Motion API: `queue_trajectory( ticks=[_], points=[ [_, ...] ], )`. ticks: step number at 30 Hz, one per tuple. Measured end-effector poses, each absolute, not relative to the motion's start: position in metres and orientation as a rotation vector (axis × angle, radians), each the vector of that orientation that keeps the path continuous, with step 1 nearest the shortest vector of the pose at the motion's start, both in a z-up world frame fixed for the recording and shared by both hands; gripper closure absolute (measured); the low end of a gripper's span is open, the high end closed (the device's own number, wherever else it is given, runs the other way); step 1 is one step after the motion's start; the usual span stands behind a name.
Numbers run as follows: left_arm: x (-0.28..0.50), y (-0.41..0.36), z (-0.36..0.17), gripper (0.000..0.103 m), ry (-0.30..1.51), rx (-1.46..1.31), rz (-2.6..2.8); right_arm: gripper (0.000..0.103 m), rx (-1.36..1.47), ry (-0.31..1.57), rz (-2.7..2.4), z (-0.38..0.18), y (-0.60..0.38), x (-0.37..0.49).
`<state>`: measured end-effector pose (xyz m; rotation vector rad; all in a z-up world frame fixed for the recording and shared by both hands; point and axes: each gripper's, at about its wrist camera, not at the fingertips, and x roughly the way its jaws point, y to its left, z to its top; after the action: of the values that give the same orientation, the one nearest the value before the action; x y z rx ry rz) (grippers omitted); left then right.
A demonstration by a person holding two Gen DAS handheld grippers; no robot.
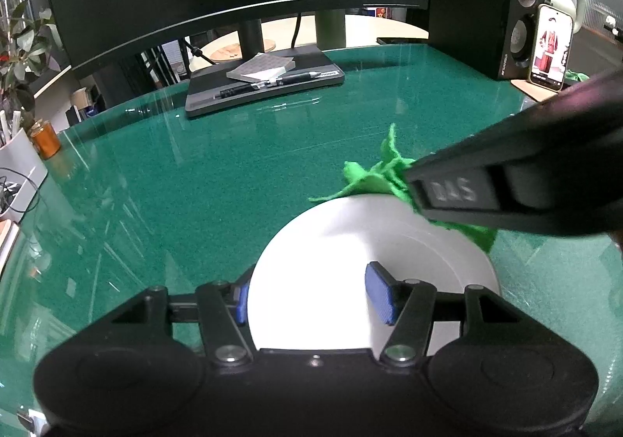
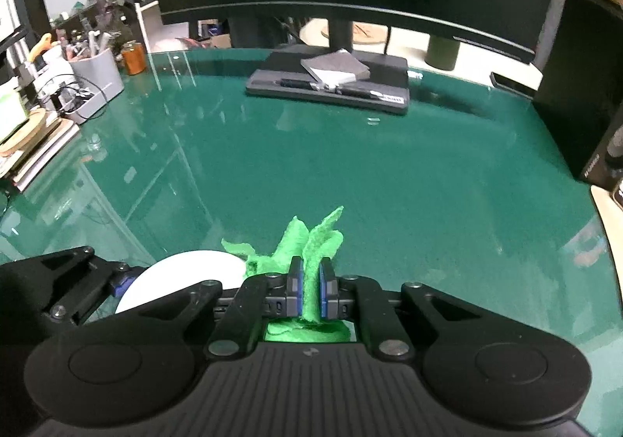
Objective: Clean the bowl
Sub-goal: 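Rub the cloth along the bowl rim with the right tool, then wipe the cloth back and forth over the bowl rim with the right tool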
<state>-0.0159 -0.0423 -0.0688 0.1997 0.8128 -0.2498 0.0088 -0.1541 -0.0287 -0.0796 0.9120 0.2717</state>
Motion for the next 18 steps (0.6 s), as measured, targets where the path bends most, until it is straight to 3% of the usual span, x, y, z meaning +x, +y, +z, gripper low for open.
queue_trajectory(
  ticks=[5, 18],
  points=[
    [-0.016, -0.043, -0.069, 0.045, 0.811, 0.201, -0.247, 0.094, -0.066, 0.957, 0.276, -0.032, -0.172, -0.004],
    [-0.015, -0.053, -0.068, 0.045, 0.812, 0.21, -0.236, 0.094, -0.082, 0.867, 0.307, -0.021, -0.146, 0.006]
  ],
)
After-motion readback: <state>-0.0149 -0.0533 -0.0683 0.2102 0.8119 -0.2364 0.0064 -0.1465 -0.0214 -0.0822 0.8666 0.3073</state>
